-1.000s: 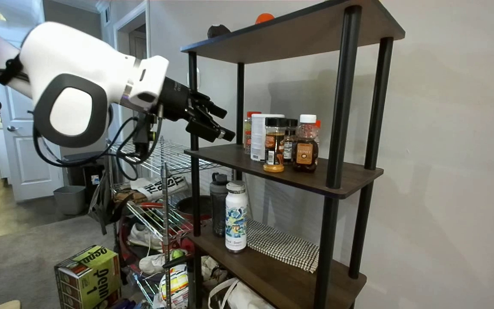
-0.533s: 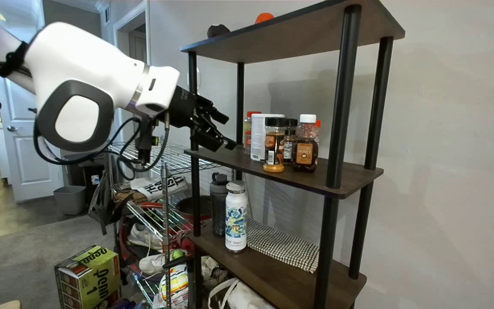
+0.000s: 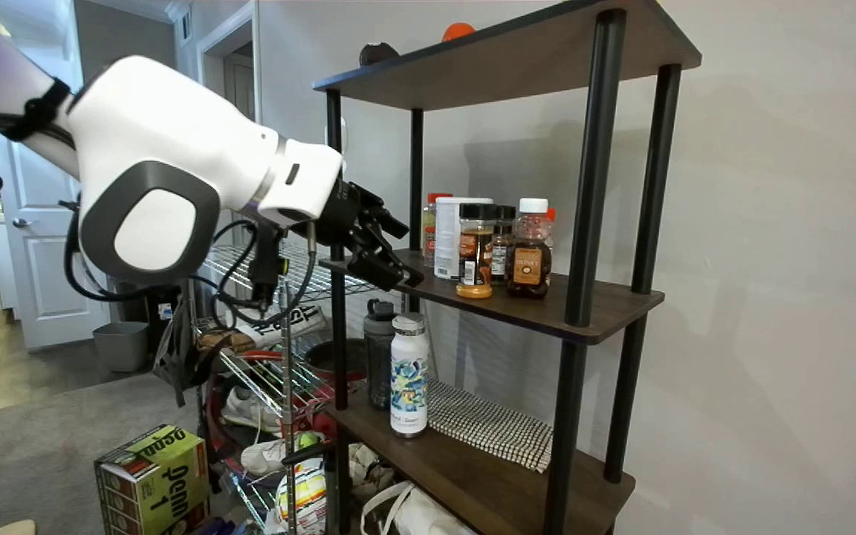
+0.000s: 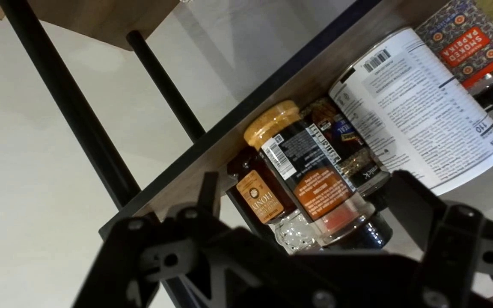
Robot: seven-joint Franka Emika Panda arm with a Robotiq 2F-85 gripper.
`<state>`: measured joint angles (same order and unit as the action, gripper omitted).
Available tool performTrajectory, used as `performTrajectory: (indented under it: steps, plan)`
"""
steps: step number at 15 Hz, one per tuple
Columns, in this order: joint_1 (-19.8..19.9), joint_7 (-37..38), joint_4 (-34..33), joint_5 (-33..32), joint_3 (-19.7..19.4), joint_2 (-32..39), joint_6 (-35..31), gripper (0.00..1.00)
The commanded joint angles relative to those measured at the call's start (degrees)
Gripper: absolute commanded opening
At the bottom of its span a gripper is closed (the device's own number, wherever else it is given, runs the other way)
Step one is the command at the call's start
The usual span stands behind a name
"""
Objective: Change the position of one spice bottle
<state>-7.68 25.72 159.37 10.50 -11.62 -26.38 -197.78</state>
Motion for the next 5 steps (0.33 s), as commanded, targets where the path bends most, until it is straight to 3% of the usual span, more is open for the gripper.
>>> performTrajectory:
  steps: [1,5]
  plan:
    - [-0.76,0.00,0.00,-0.29,-1.08,0.06,0.00,1.00]
    - [-1.51,0.00,0.00,-0.43,-1.86,0.09,0.00,1.00]
